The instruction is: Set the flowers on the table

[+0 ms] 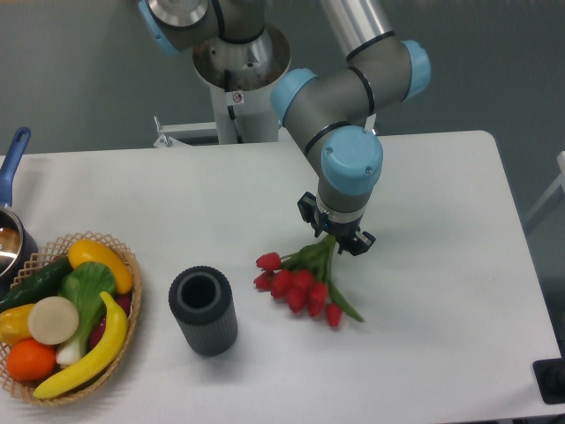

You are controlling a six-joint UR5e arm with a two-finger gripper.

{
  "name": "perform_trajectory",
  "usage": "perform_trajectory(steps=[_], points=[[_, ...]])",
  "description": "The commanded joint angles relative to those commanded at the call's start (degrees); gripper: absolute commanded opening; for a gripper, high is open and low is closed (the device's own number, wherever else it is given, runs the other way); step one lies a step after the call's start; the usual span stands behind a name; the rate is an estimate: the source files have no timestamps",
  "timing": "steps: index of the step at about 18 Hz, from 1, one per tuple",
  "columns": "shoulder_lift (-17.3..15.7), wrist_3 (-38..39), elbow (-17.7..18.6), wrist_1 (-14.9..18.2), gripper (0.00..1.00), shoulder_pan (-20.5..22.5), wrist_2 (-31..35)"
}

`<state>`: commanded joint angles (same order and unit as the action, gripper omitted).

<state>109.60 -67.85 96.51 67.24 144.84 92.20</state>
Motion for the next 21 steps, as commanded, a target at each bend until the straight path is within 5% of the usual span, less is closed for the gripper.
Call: perform_trajectory(steps=[1, 2, 4, 11, 15, 21], points=[[-0.44, 0.0, -0.18, -0.09, 0.99, 0.17, -0.17], [-0.7, 0.0, -0.53, -0.35, 1.0, 0.26, -0.7], [-1.4, 0.0, -1.4, -2.62, 1.0, 0.7, -2.1], [-7.55, -7.61, -3.96, -2.28, 1.0, 6.23, -8.34], [-11.42, -21.24, -3.69, 1.13, 1.0, 9.92, -9.05], [-13.89, -23.47, -3.52, 2.29, 1.0, 12.31, -10.28]])
